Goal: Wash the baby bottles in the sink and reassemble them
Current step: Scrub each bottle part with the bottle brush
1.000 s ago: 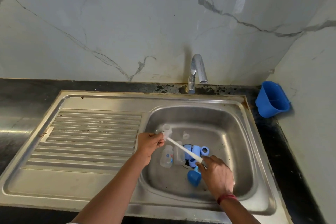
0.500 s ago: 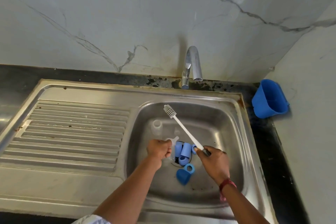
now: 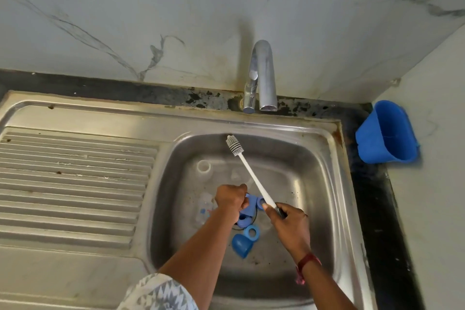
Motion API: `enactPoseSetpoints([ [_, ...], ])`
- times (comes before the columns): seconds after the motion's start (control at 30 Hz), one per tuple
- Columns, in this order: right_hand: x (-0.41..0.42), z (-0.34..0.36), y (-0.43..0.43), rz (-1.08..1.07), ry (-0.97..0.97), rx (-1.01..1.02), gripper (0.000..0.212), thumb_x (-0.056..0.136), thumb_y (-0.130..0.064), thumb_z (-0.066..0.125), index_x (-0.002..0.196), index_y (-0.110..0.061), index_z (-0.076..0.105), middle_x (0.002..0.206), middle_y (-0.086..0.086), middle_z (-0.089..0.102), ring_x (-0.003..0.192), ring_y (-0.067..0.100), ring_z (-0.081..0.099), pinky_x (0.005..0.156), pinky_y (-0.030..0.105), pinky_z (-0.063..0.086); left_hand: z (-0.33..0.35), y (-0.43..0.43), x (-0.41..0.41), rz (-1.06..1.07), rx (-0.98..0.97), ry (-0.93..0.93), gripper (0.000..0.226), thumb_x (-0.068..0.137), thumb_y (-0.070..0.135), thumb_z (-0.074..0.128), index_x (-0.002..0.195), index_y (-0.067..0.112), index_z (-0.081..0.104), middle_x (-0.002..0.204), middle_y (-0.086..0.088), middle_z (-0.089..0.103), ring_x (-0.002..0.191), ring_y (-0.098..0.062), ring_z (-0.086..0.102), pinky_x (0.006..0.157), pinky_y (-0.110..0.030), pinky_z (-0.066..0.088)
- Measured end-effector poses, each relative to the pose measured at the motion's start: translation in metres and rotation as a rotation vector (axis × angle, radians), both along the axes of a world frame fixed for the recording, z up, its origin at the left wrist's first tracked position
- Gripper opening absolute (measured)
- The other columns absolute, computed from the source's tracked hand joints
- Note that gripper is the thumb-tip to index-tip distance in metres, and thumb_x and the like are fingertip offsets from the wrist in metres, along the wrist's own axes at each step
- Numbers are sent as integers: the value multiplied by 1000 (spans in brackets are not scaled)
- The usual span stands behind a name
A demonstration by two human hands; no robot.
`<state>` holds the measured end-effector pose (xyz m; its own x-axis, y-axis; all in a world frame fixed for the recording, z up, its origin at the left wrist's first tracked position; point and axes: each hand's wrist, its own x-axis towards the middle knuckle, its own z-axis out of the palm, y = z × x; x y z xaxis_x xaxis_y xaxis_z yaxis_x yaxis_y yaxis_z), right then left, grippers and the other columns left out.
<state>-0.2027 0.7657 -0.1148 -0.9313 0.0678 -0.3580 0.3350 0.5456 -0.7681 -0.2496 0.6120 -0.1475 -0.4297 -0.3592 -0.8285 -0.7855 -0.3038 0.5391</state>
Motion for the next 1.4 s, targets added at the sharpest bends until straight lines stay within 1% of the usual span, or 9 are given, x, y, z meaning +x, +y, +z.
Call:
enactPoseSetpoints([
  [0.2, -3, -10, 4, -14, -32, -11, 41, 83, -43, 73, 58, -14, 57, 51, -5, 40, 50, 8, 33, 47, 22, 30, -14, 2, -20, -37, -18, 1, 29, 86, 5, 64, 58, 5, 53, 58, -13, 49, 35, -19, 39, 41, -25, 33],
  [0.33, -8, -8, 2, -17, -35, 6, 42, 83, -44, 74, 56, -18, 56, 48, -8, 37, 49, 7, 32, 45, 19, 30, -7, -13, -24, -153, 12, 27, 7, 88, -3, 64, 85, 1, 69, 61, -12, 55, 36, -17, 44, 36, -21, 38],
  [0.53, -2, -10, -3, -15, -31, 6, 39, 85, -47, 72, 62, -17, 63, 50, -7, 38, 51, 7, 33, 48, 20, 30, -3, -44, 10, -224, -168, 47, 19, 84, -3, 57, 84, 8, 72, 66, -8, 65, 47, -19, 54, 49, -26, 47],
  [0.67, 5, -14, -9, -34, -39, 10, 40, 83, -49, 72, 67, -13, 66, 61, 10, 54, 53, 10, 40, 53, 27, 38, -4, -42, 46, -607, -385, 94, 22, 83, 4, 55, 71, 9, 73, 64, 4, 60, 62, -9, 53, 58, -21, 43],
  [0.77, 11, -17, -10, -35, -35, 11, 42, 82, -50, 71, 67, -11, 65, 62, 11, 54, 54, 11, 39, 54, 28, 38, -6, -29, 58, -892, -428, 135, 33, 85, 1, 53, 55, 15, 51, 60, 3, 45, 56, -20, 46, 58, -27, 34],
  [0.93, 17, -14, -10, -2, -20, 17, 43, 82, -49, 72, 67, -10, 64, 55, 3, 42, 52, 9, 33, 52, 30, 34, -7, -13, 63, -1099, -505, 94, 14, 89, 2, 53, 93, 6, 65, 94, -11, 65, 91, -25, 63, 64, -27, 38],
  [1.17, 13, -10, -8, 10, -11, 29, 45, 83, -44, 73, 58, -12, 54, 50, -7, 32, 51, 10, 28, 50, 25, 28, -20, -19, 70, -1091, -569, 23, 27, 87, 3, 55, 113, 6, 64, 114, -11, 68, 105, -27, 64, 78, -26, 50],
  [1.3, 7, -12, -9, 22, -20, 36, 42, 83, -44, 74, 54, -20, 54, 48, -8, 34, 50, 9, 30, 49, 22, 28, -25, -18, 68, -977, -535, 46, 18, 90, 12, 53, 105, 11, 64, 104, -7, 69, 79, -17, 57, 66, -26, 46],
  [1.4, 4, -14, -8, 21, -29, 40, 39, 83, -42, 74, 57, -17, 59, 48, -8, 34, 49, 10, 31, 47, 18, 27, -28, -14, 61, -858, -493, 40, 16, 91, 17, 56, 102, 11, 65, 102, -6, 70, 77, -15, 54, 65, -23, 41],
])
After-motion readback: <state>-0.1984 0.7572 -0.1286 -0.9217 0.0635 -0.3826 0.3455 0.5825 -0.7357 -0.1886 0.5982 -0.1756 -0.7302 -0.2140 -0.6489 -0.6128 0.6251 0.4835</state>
